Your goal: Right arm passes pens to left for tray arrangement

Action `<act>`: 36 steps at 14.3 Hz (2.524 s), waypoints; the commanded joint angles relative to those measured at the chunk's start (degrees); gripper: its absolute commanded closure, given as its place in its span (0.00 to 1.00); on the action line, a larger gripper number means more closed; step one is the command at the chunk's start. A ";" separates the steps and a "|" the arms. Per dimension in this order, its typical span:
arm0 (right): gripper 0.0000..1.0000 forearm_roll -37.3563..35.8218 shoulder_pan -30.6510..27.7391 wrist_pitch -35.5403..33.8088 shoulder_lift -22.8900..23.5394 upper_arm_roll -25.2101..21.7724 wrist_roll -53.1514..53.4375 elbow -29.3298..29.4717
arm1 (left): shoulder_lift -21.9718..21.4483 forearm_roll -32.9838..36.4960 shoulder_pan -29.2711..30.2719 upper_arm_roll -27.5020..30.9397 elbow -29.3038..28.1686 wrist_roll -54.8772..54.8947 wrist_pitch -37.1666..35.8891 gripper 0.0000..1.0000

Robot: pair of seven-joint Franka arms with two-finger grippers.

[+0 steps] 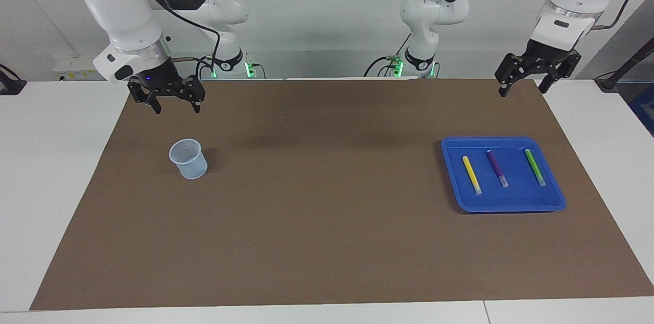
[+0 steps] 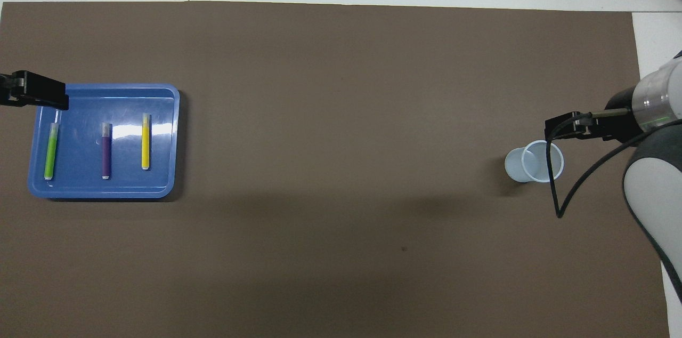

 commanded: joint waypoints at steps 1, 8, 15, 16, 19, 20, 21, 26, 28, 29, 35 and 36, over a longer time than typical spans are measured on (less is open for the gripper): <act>0.00 1.15 0.16 -0.51 -0.09 -0.30 0.80 0.25 | -3.30 0.83 0.81 0.34 -3.15 0.33 -1.19 0.00; 0.00 1.15 0.16 -0.42 -0.18 -0.30 0.97 0.16 | -4.27 1.54 6.35 -4.40 -2.88 0.33 -3.04 0.00; 0.00 1.24 -0.01 -0.33 -0.09 -0.21 0.97 0.16 | -5.33 0.40 4.15 -4.05 -4.20 0.42 -2.86 0.00; 0.00 1.15 -0.01 -0.42 -0.09 -0.21 0.97 0.16 | -5.33 0.22 4.15 -4.05 -4.12 0.42 -2.95 0.00; 0.00 1.15 -0.01 -0.42 -0.09 -0.12 0.97 0.16 | -5.42 -0.92 4.24 -3.96 -4.20 0.42 -3.74 0.00; 0.00 1.15 -0.01 -0.42 -0.18 -0.12 0.97 0.16 | -5.42 -2.31 4.42 -3.79 -4.20 0.42 -3.83 0.00; 0.00 1.15 -0.01 -0.42 -0.09 -0.12 0.97 0.16 | -5.33 -3.11 4.33 -3.09 -4.20 0.42 -3.83 0.00; 0.00 1.15 -0.01 -0.60 -0.18 -0.12 0.97 0.25 | -5.42 -7.60 4.33 -1.41 -4.12 0.42 -4.27 0.00; 0.00 1.15 -0.01 -1.03 -0.09 -0.03 0.89 0.33 | -5.42 -7.51 4.33 -1.41 -4.12 0.42 -4.27 0.00; 0.00 1.15 -0.01 -1.12 -0.09 0.05 0.89 0.42 | -5.42 -7.43 4.33 -1.41 -4.12 0.42 -4.27 0.00; 0.00 1.15 -0.01 -1.74 -0.27 0.23 0.97 0.69 | -5.33 -4.19 4.15 -1.41 -4.12 0.42 -3.92 0.00; 0.00 1.15 -0.01 -1.74 -0.27 0.32 0.89 0.60 | -5.24 -4.00 4.07 -1.50 -4.03 0.42 -3.83 0.00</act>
